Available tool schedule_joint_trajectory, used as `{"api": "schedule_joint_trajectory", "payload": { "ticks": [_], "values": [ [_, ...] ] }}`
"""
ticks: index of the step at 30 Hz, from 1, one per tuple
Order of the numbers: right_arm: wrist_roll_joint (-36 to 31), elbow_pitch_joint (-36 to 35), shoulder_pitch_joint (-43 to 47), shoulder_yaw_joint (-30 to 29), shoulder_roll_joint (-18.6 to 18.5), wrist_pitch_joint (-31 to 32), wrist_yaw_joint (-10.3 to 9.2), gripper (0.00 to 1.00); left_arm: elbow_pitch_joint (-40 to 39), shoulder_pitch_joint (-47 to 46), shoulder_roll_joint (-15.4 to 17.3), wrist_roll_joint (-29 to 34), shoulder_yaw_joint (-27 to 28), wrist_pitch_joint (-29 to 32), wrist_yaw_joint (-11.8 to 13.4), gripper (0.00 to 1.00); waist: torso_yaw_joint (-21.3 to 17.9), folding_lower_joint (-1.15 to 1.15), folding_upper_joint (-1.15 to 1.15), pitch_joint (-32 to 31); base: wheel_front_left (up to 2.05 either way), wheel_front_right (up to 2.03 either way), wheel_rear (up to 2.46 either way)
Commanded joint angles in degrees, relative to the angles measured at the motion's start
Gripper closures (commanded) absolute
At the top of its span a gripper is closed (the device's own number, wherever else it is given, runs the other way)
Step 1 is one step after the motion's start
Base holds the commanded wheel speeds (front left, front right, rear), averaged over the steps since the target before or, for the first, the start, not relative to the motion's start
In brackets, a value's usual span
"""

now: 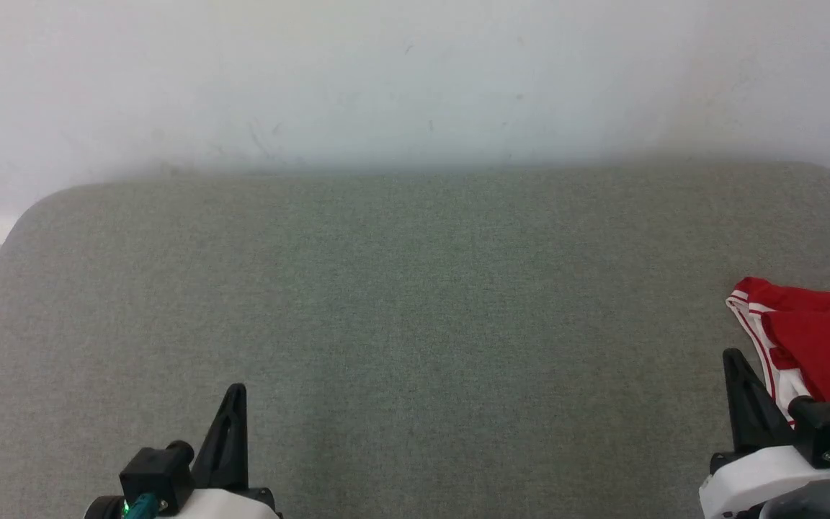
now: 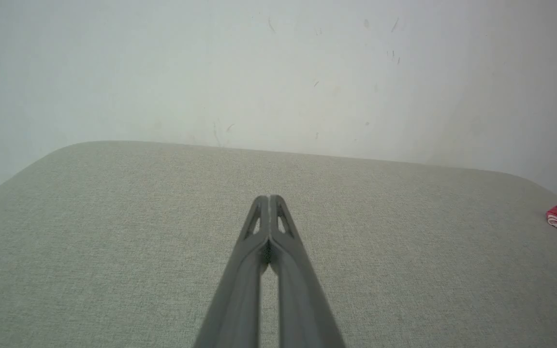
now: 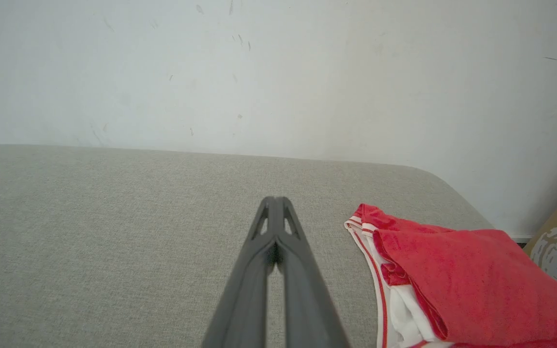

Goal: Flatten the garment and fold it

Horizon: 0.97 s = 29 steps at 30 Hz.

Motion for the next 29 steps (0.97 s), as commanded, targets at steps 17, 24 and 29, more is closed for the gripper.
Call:
{"api": "schedule_joint_trajectory", "payload": {
  "ticks": [17, 24, 29],
  "values": [
    [-0.17, -1.54, -1.36, 1.57, 0.09, 1.92, -0.05, 1.00, -0.51, -2.34, -1.09, 3.13, 1.43, 2.26, -0.75, 1.00, -0.16, 0.00, 0.00, 0.36, 0.00, 0.00, 0.00],
    [-0.19, -2.04, -1.58, 2.15, 0.11, 2.68, -0.06, 1.00, -0.62, -2.84, -1.45, 4.19, 1.87, 3.08, -0.93, 1.00, -0.23, 0.00, 0.00, 0.51, 0.00, 0.00, 0.00],
    [-0.21, -2.40, -1.73, 2.58, 0.11, 3.22, -0.06, 1.00, -0.70, -3.20, -1.70, 4.96, 2.19, 3.66, -1.06, 1.00, -0.28, 0.00, 0.00, 0.61, 0.00, 0.00, 0.00]
  ]
}}
